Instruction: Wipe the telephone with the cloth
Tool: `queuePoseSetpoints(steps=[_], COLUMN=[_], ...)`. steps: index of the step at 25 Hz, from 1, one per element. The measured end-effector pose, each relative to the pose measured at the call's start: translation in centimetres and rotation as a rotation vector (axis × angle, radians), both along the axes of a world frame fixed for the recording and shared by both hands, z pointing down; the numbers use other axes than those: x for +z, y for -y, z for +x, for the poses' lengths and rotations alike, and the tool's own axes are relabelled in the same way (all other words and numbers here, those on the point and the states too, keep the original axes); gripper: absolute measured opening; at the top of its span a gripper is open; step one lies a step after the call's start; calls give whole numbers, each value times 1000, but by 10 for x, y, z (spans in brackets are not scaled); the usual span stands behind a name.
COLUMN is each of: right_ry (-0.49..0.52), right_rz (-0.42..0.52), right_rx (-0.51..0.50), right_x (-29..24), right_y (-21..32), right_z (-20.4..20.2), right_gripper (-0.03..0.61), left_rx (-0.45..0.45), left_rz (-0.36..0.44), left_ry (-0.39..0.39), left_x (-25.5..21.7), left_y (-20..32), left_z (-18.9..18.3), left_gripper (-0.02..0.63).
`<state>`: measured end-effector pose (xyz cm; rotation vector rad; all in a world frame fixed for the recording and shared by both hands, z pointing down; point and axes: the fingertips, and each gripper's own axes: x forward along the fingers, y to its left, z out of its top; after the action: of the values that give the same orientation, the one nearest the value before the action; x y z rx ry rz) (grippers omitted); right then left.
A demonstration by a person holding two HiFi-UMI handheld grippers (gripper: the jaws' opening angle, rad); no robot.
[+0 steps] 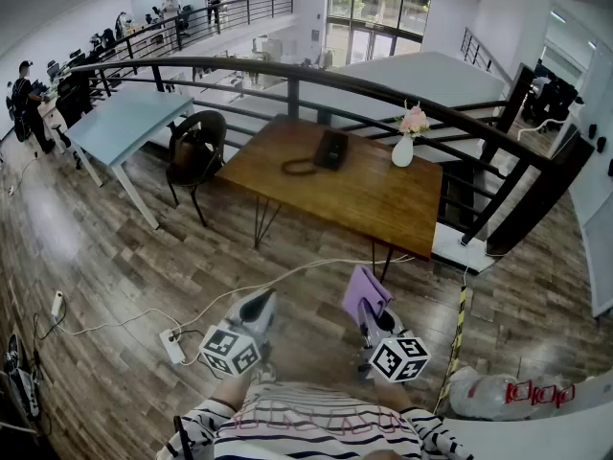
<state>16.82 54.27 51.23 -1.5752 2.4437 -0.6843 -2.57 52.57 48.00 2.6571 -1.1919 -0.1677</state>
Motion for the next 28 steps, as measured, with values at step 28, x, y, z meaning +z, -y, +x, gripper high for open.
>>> queuePoseSetpoints(steps=[28], right_ry=[70], right_rz=[-38], right_rx=[9], right_x=[8], right_y=[102], right_z=[-25], right_gripper=[38], left_rx=[64], left_rz=[-53], left_ry=[-75], left_x=[14], left_y=[106], left_z=[-15], left_gripper=[0])
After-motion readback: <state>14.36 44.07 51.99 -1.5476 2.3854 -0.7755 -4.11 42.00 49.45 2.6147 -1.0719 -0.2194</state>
